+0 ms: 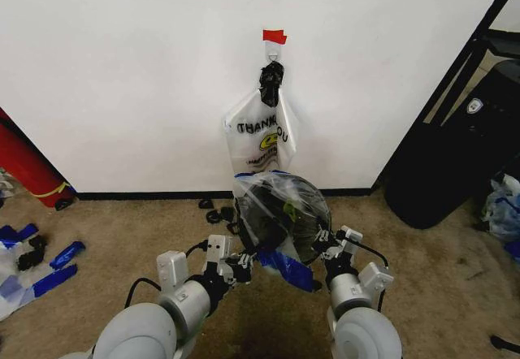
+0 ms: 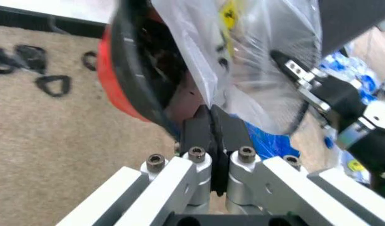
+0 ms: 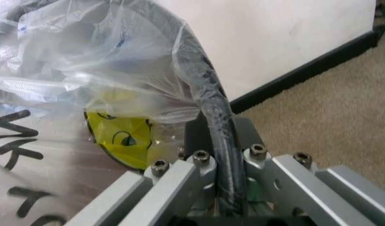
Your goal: Pick up the garbage bag from the wall and place it over the trash bin.
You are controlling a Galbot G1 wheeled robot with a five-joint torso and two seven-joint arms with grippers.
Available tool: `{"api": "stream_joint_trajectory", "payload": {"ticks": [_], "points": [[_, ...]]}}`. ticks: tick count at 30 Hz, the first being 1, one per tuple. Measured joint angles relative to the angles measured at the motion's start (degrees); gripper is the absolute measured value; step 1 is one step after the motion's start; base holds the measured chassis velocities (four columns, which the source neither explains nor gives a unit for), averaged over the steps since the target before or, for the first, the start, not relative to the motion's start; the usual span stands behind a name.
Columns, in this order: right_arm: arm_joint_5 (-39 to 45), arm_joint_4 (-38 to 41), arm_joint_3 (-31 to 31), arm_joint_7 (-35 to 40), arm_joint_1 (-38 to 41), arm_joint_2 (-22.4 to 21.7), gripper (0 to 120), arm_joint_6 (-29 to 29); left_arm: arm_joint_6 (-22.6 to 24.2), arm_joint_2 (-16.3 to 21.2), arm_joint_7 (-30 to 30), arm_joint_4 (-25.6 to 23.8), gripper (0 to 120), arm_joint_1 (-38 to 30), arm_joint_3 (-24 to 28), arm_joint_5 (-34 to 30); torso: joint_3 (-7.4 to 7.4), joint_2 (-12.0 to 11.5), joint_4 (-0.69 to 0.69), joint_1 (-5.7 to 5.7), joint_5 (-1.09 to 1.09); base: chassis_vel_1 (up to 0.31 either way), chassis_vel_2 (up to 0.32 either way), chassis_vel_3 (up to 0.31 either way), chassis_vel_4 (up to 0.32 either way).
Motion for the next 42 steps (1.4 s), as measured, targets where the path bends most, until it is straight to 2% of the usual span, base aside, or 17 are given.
{"api": "stream_joint_trajectory", "payload": {"ticks": [3,9,17,19,26,32,37,39,42], "points": [[0.9,-0.2,0.3,0.2,0.4,0.0,0,-0.1,0.0,0.7,-0.2,-0.7,0,2.2,-2.5,-0.3,0.00,0.0,0.01,0.00,0.00,0.000,0.000,0.000,0.000],[3.8,0.1,0.9,0.8,1.0,-0.1,0,-0.4,0.0,0.4,-0.3,-0.8,0,3.9,-3.5,0.1,0.00,0.0,0.01,0.00,0.00,0.000,0.000,0.000,0.000],[9.7,2.2,1.9,1.9,0.9,-1.0,0,-1.7,-0.3,-0.4,0.0,2.3,0,4.1,-3.0,1.2,0.00,0.0,0.00,0.00,0.00,0.000,0.000,0.000,0.000],[11.4,2.9,2.1,2.0,0.7,-1.5,0,-2.2,-0.7,-0.8,0.6,4.7,0,3.2,-2.3,1.9,0.00,0.0,0.00,0.00,0.00,0.000,0.000,0.000,0.000],[12.1,3.7,2.4,2.1,0.1,-2.4,0,-2.6,-2.3,-1.3,2.0,8.1,0,2.4,-2.2,4.5,0.00,0.0,0.00,0.00,0.01,0.000,0.000,0.000,0.000],[12.0,3.8,1.7,1.8,-0.7,-2.6,0,-3.2,-4.7,-3.1,2.9,9.8,0,2.0,-1.9,7.4,0.00,0.0,0.00,0.00,0.00,0.000,0.000,0.000,0.000],[12.4,3.7,1.7,1.8,-1.0,-2.8,0,-3.2,-4.6,-3.2,3.1,9.1,0,2.6,-2.1,7.8,0.00,0.0,0.00,0.00,0.00,0.000,0.000,0.000,0.000],[12.4,3.3,1.7,1.8,-1.1,-2.9,0,-3.2,-3.9,-3.0,3.1,8.2,3,3.0,-2.3,7.9,0.00,0.0,0.00,0.00,0.01,0.000,0.000,0.000,0.000],[12.6,2.6,1.9,1.9,-0.9,-2.9,0,-3.0,-2.6,-2.4,3.1,6.8,14,3.7,-2.7,8.3,0.00,0.0,0.00,0.00,0.00,0.000,0.000,0.000,0.000]]}}
